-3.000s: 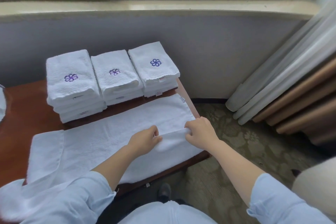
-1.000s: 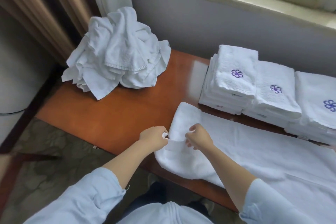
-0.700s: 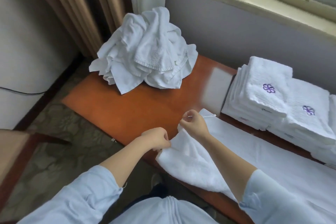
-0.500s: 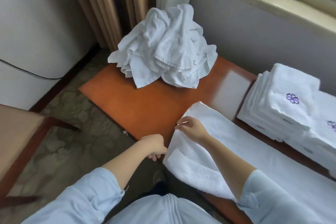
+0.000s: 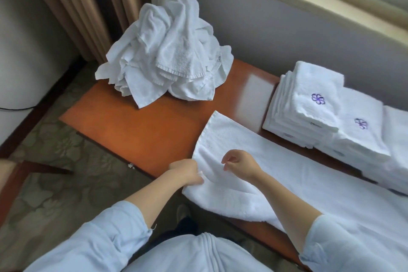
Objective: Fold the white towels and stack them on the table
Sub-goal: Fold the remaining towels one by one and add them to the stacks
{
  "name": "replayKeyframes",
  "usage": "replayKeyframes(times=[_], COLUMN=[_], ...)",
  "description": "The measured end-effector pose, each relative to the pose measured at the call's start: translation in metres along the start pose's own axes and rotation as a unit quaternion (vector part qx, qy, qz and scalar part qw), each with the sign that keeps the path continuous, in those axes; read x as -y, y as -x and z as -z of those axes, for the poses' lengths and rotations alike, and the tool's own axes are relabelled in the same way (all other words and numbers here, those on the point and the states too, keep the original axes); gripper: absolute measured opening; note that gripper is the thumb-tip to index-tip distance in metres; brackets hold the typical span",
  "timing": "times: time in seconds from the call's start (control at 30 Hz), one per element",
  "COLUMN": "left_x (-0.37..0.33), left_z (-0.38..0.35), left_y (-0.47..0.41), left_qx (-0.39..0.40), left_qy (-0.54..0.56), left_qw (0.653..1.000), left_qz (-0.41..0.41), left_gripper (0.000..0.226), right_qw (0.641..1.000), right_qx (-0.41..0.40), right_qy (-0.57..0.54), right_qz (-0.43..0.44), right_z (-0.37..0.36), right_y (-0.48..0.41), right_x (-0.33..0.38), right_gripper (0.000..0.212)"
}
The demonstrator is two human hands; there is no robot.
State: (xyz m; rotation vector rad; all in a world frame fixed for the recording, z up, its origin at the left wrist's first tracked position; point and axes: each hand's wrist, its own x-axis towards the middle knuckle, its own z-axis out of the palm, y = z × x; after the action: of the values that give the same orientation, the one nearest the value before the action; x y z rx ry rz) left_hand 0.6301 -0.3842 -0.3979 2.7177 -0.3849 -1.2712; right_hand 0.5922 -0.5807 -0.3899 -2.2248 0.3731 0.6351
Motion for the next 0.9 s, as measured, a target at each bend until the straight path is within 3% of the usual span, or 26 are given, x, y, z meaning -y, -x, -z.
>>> replayKeyframes(times=[0.1, 0.2, 0.37, 0.47, 0.57, 0.67, 0.8, 0.9], left_x=[-0.01, -0.02, -0.023, -0.02, -0.015, -0.006, -0.003, -0.001], left_z=[0.011, 0.026, 0.04, 0.039, 0.029, 0.016, 0.01, 0.008], left_y=[-0.006, -0.011, -0.016, -0.017, -0.016, -0.013, -0.008, -0.005], left_qx=[-0.037, -0.127, -0.205, -0.207, -0.143, -0.101, -0.148, -0.165], left_qy=[0.067, 0.119, 0.158, 0.164, 0.148, 0.099, 0.037, -0.017], left_qw=[0.995, 0.98, 0.963, 0.964, 0.979, 0.99, 0.988, 0.984], left_qz=[-0.066, -0.094, -0.072, -0.04, -0.012, 0.001, 0.03, 0.065], left_gripper=[0.027, 0.029, 0.034, 0.032, 0.037, 0.027, 0.02, 0.041], right_qw=[0.999, 0.999, 0.996, 0.989, 0.989, 0.991, 0.992, 0.991], right_qx=[0.036, 0.033, -0.083, -0.15, -0.138, -0.119, -0.115, -0.109], right_qy=[0.009, -0.011, -0.037, 0.014, 0.053, 0.052, 0.049, 0.066], right_qz=[-0.009, -0.022, -0.003, -0.005, -0.013, -0.022, 0.01, 0.035], right_z=[0.0, 0.005, 0.018, 0.019, 0.013, 0.004, -0.005, -0.009], right_y=[0.007, 0.011, 0.011, 0.007, 0.003, 0.002, 0.003, 0.005], right_x=[-0.015, -0.019, -0.016, -0.017, -0.023, -0.029, -0.029, -0.027], right_gripper=[0.016, 0.028, 0.021, 0.01, 0.018, 0.026, 0.03, 0.037])
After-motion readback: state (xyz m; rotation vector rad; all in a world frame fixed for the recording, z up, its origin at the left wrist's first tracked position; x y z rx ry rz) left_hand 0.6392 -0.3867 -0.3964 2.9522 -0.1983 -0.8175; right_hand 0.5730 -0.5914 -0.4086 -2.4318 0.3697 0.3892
